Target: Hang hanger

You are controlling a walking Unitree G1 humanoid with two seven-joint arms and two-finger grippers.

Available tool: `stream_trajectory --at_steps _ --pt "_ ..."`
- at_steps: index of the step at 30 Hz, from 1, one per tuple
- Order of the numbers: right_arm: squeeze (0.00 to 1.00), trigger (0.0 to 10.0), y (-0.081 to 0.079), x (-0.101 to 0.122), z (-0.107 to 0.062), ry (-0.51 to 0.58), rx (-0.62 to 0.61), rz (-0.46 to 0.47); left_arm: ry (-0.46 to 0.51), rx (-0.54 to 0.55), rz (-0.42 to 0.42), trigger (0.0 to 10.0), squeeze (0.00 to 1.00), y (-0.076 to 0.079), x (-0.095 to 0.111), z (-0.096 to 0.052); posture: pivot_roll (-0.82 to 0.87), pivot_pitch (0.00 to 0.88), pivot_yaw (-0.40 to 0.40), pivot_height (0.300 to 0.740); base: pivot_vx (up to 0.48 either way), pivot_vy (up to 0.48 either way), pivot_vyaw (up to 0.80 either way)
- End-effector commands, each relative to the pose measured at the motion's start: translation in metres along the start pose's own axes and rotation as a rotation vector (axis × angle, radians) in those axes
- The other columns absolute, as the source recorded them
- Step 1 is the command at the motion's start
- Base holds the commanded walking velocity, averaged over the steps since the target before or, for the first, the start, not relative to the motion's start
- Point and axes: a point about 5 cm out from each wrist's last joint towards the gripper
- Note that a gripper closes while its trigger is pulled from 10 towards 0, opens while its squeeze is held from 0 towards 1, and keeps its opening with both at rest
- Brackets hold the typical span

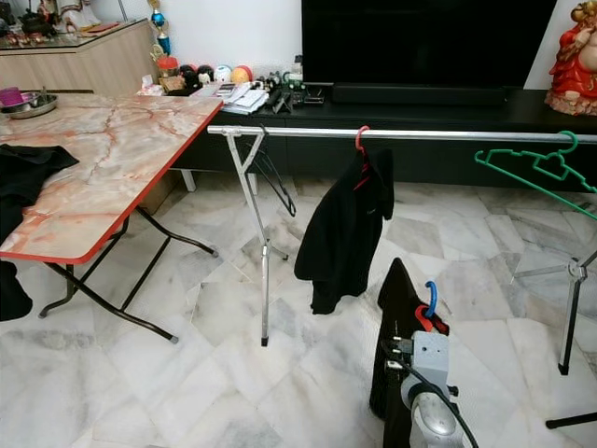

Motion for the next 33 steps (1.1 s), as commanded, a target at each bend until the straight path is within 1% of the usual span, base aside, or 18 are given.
stream_trajectory --at_steps 1,2,3,8,9,10,11,12,14,23,24,25,26,27,28,29,31,33 --pt "0.0 10.0 0.0 0.005 0.002 0.008 0.005 -0.005 -0.002 0.034 0.021 10.0 0.0 -0.004 -0.002 -0.001 0.1 0.042 0.014 0.74 0.0 0.0 0.0" --pt "0.0 10.0 -0.001 0.004 0.002 0.005 0.009 -0.008 0.086 0.073 0.028 10.0 0.0 -0.004 0.021 0.003 0.11 0.044 0.014 0.74 0.0 0.0 0.0" --pt "0.0 10.0 -0.001 0.003 0.002 0.002 0.011 -0.009 0.14 0.111 0.009 10.0 0.0 -0.009 0.031 0.003 0.1 0.046 0.015 0.74 0.0 0.0 0.0" --pt "0.0 10.0 -0.001 0.001 0.001 -0.005 0.012 -0.011 0.251 0.206 -0.012 10.0 0.0 -0.028 0.051 0.002 0.1 0.051 0.015 0.74 0.0 0.0 0.0" --pt "0.0 10.0 -0.001 0.001 0.001 -0.008 0.014 -0.014 0.277 0.217 0.023 10.0 0.0 -0.03 0.057 0.001 0.1 0.053 0.014 0.74 0.0 0.0 0.0" --pt "0.0 10.0 0.0 0.001 0.001 -0.013 0.016 -0.02 0.302 0.217 0.049 10.0 0.0 -0.032 0.062 0.001 0.1 0.054 0.014 0.74 0.0 0.0 0.0" --pt "0.0 10.0 0.0 0.001 0.001 -0.013 0.016 -0.02 0.302 0.217 0.049 10.0 0.0 -0.032 0.062 0.001 0.1 0.054 0.014 0.74 0.0 0.0 0.0" --pt "0.0 10.0 0.001 -0.001 0.001 -0.031 0.037 -0.051 0.355 0.178 0.087 10.0 0.0 -0.03 0.076 0.001 0.1 0.057 0.013 0.74 0.0 0.0 0.0" --pt "0.0 10.0 0.001 -0.002 0.001 -0.043 0.06 -0.08 0.389 0.133 0.105 10.0 0.0 -0.026 0.086 0.001 0.1 0.06 0.011 0.74 0.0 0.0 0.0" --pt "0.0 10.0 0.001 -0.002 0.002 -0.049 0.074 -0.089 0.411 0.123 0.119 10.0 0.0 -0.024 0.089 0.001 0.1 0.062 0.011 0.74 0.0 0.0 0.0" --pt "0.0 10.0 -0.001 -0.002 0.001 -0.054 0.13 -0.126 0.438 0.063 0.155 10.0 0.0 -0.019 0.097 0.001 0.1 0.063 0.009 0.74 0.0 0.0 0.0" --pt "0.0 10.0 0.003 0.012 0.001 -0.008 0.408 -0.317 0.459 -0.189 0.369 10.0 0.0 0.001 0.119 0.0 0.09 0.069 0.003 0.74 0.0 0.0 0.0" --pt "0.0 10.0 0.003 0.012 0.001 -0.008 0.408 -0.317 0.459 -0.189 0.369 10.0 0.0 0.001 0.119 0.0 0.09 0.069 0.003 0.74 0.0 0.0 0.0" --pt "0.0 10.0 0.005 0.022 -0.002 0.004 0.573 -0.438 0.455 -0.307 0.479 10.0 0.0 0.012 0.127 -0.001 0.08 0.067 0.003 0.74 0.0 0.0 0.0" --pt "0.0 10.0 0.006 0.025 -0.004 0.007 0.646 -0.498 0.458 -0.348 0.484 10.0 0.0 0.016 0.129 -0.002 0.08 0.069 0.002 0.74 0.0 0.0 0.0" --pt "0.0 10.0 0.006 0.025 -0.004 0.007 0.646 -0.498 0.458 -0.348 0.484 10.0 0.0 0.016 0.129 -0.002 0.08 0.069 0.002 0.74 0.0 0.0 0.0" --pt "0.0 10.0 0.007 0.025 -0.008 -0.003 0.733 -0.597 0.477 -0.393 0.516 10.0 0.0 0.025 0.135 -0.003 0.08 0.068 -0.002 0.74 0.0 0.0 0.0" --pt "0.0 10.0 0.007 0.027 -0.007 0.002 0.723 -0.594 0.488 -0.396 0.531 10.0 0.0 0.029 0.138 -0.004 0.08 0.069 -0.002 0.74 0.0 0.0 0.0"
Point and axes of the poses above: a point about 5 cm out from each wrist's last joint towards the gripper, its own z axis pointing out of the wrist towards the gripper, its own x axis along the axis of the wrist's last joint, y = z × x, and after that the axes turned 5 degrees about -z, right-handed
